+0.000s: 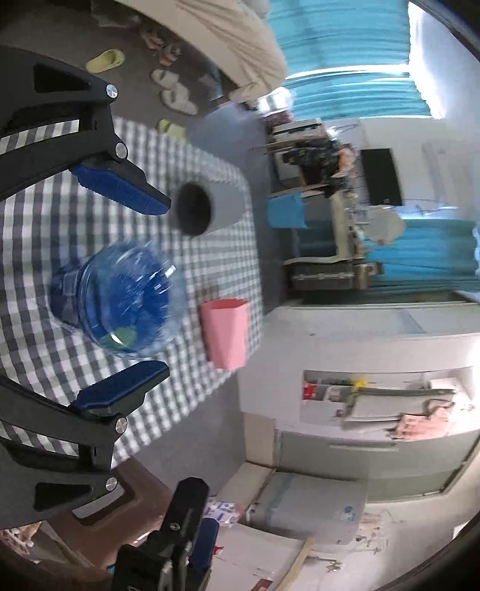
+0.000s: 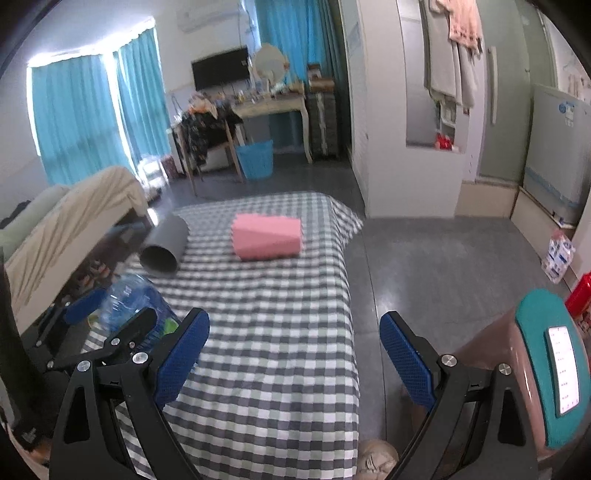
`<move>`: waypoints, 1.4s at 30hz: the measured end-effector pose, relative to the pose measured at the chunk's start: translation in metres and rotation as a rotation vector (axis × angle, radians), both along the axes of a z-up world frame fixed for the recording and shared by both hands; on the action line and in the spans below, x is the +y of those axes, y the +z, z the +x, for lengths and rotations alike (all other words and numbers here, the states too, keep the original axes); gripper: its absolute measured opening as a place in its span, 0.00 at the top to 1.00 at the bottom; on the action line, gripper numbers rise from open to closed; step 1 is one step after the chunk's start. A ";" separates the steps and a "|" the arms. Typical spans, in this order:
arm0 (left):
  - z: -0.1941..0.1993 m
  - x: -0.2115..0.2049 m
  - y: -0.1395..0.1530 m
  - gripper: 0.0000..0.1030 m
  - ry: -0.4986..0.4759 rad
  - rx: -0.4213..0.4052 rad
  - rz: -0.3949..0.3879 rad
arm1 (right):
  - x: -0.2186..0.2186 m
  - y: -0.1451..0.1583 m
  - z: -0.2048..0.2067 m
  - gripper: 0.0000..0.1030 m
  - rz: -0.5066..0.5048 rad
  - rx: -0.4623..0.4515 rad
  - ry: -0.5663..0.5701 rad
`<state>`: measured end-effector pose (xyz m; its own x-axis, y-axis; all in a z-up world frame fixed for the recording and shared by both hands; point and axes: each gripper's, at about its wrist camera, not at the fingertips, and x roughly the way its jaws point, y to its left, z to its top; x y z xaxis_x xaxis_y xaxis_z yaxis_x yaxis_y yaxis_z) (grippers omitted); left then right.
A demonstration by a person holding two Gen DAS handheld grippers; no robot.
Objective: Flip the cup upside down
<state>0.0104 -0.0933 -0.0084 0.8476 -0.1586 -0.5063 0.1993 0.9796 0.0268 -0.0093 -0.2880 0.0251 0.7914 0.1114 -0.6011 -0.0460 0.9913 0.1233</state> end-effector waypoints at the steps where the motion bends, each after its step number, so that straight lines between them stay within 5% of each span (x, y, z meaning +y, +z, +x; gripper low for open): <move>1: -0.003 0.002 0.004 0.18 0.002 -0.010 -0.006 | 0.001 0.004 -0.004 0.09 0.000 -0.020 0.007; 11: -0.063 0.042 0.051 0.14 0.072 -0.228 -0.058 | 0.008 0.020 -0.037 0.09 0.004 -0.163 0.039; 12: -0.068 0.045 0.052 0.02 0.087 -0.244 -0.065 | 0.009 0.018 -0.040 0.09 0.004 -0.175 0.047; 18: -0.088 0.065 0.039 0.00 0.104 -0.318 -0.076 | 0.034 -0.004 -0.057 0.08 -0.003 -0.249 0.069; 24: -0.069 0.084 -0.009 0.00 0.154 -0.239 -0.105 | 0.071 -0.023 -0.080 0.00 -0.121 -0.380 0.080; 42: -0.070 0.098 -0.028 0.00 0.180 -0.231 -0.096 | 0.087 -0.038 -0.065 0.00 -0.075 -0.334 0.078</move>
<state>-0.0597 0.0049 -0.0363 0.9575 -0.0329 -0.2864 0.0213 0.9988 -0.0435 -0.0745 -0.2011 -0.0128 0.9366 0.1442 -0.3194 -0.1470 0.9890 0.0154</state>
